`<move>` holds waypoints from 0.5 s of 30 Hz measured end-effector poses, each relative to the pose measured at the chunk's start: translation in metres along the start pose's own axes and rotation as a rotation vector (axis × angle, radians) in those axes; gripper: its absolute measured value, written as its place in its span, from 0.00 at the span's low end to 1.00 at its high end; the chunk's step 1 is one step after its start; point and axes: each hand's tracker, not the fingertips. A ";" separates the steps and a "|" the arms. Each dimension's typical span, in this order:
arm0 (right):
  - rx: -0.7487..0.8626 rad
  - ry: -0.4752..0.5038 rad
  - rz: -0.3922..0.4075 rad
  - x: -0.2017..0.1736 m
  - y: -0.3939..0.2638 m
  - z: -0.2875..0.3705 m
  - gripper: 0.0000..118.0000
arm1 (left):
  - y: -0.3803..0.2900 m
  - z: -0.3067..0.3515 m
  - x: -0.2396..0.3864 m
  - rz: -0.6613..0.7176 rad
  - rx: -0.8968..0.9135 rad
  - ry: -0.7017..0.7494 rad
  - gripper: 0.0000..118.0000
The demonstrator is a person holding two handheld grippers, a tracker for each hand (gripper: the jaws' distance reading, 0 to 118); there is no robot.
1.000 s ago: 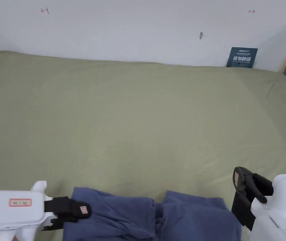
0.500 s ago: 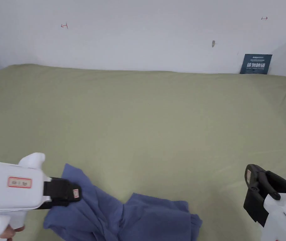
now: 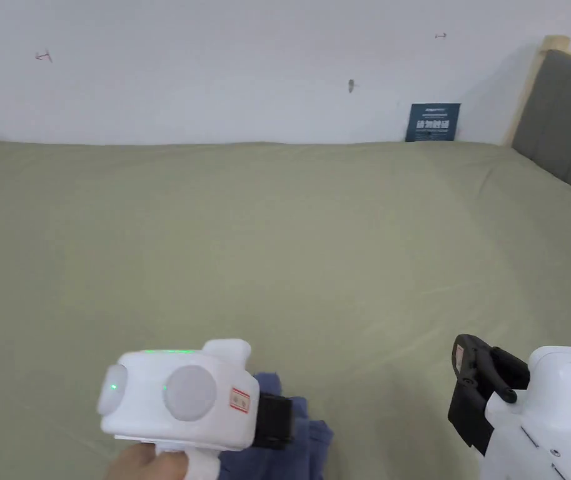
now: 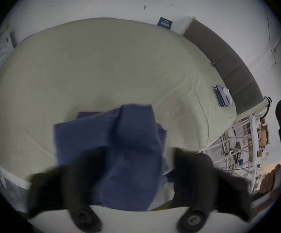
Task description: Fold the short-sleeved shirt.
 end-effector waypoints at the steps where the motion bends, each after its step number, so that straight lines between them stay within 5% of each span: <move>1: -0.003 -0.009 -0.006 0.003 0.000 0.001 0.01 | -0.002 -0.010 0.005 -0.003 -0.018 -0.019 0.96; 7: -0.016 -0.033 -0.022 0.015 -0.003 0.001 0.01 | -0.003 0.008 -0.014 0.085 0.057 -0.086 0.98; 9: -0.019 -0.034 -0.027 0.015 -0.004 -0.002 0.01 | -0.004 0.021 -0.026 0.112 0.105 -0.143 0.71; 10: -0.024 -0.029 -0.031 0.014 -0.005 -0.004 0.01 | -0.005 0.025 -0.032 0.120 0.109 -0.186 0.45; 11: -0.029 -0.026 -0.033 0.012 -0.006 -0.006 0.01 | -0.006 0.025 -0.036 0.126 0.091 -0.220 0.02; 15: -0.053 0.001 -0.030 0.002 -0.011 -0.009 0.01 | -0.019 -0.002 -0.052 0.160 0.014 -0.295 0.00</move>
